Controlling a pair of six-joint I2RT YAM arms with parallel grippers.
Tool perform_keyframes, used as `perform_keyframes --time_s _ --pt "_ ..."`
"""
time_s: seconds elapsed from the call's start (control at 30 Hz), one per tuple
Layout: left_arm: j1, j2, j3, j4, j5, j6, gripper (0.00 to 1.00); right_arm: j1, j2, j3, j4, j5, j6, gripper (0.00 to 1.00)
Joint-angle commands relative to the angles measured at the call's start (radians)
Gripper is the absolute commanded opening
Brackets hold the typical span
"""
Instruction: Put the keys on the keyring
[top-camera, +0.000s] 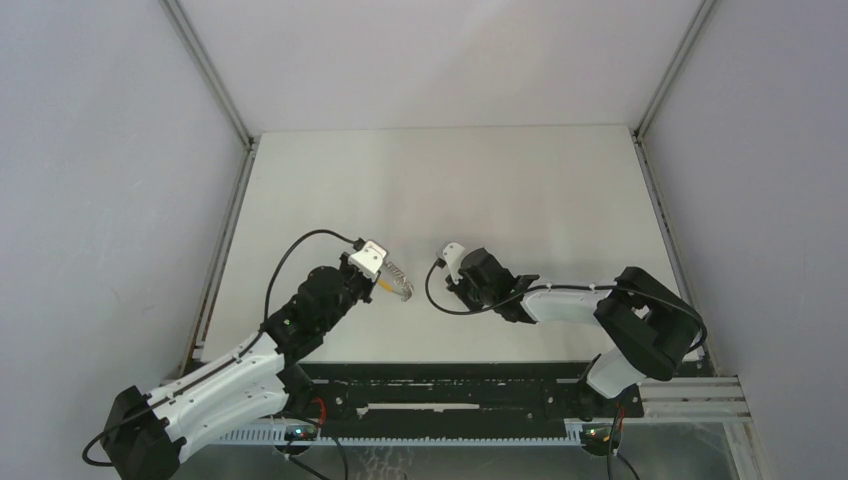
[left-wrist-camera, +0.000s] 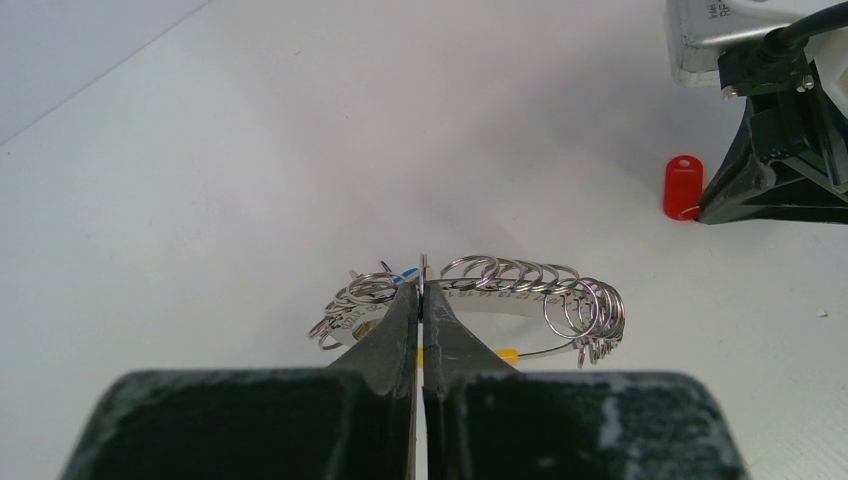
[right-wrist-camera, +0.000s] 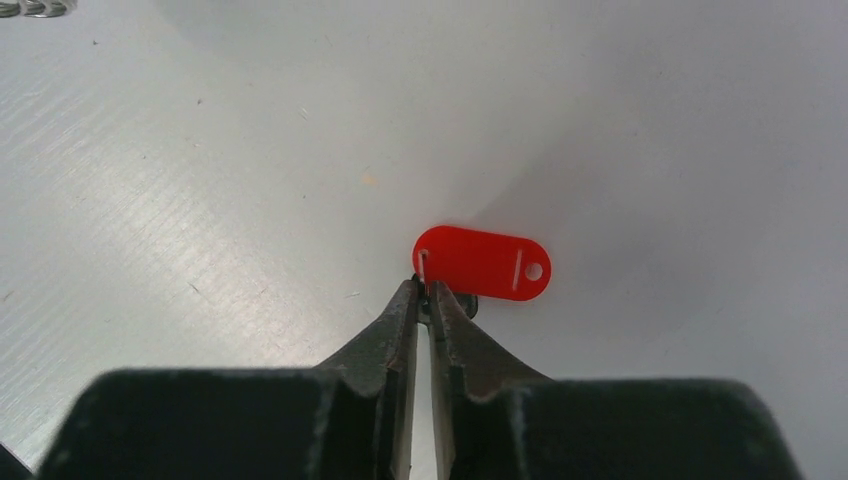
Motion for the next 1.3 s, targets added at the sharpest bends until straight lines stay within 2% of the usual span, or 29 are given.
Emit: perform_keyframes --time_s 0.0,0.1,0.33,0.63,0.77,0.9,1.27 --pt "0.002 -0.006 -0.003 0.073 0.016 -0.011 0.00 0.007 0.007 0.029 0.020 -0.002 -0.014 0.05" --pt "0.002 -0.007 -0.003 0.074 0.020 -0.009 0.00 0.007 -0.019 0.030 0.020 -0.015 -0.019 0.00" --pt "0.003 -0.008 0.002 0.084 0.079 0.009 0.00 0.009 -0.188 0.030 -0.088 -0.065 -0.128 0.00" --pt "0.002 -0.013 0.023 0.095 0.346 0.111 0.00 0.034 -0.402 0.112 -0.332 -0.119 -0.247 0.00" --pt "-0.003 -0.016 0.031 0.088 0.530 0.159 0.00 0.091 -0.425 0.208 -0.470 -0.084 -0.299 0.00" --pt "-0.016 -0.010 0.041 0.079 0.618 0.188 0.00 0.133 -0.432 0.288 -0.592 -0.080 -0.337 0.00" --pt "-0.077 -0.004 0.064 0.073 0.681 0.209 0.00 0.202 -0.451 0.332 -0.612 -0.065 -0.476 0.00"
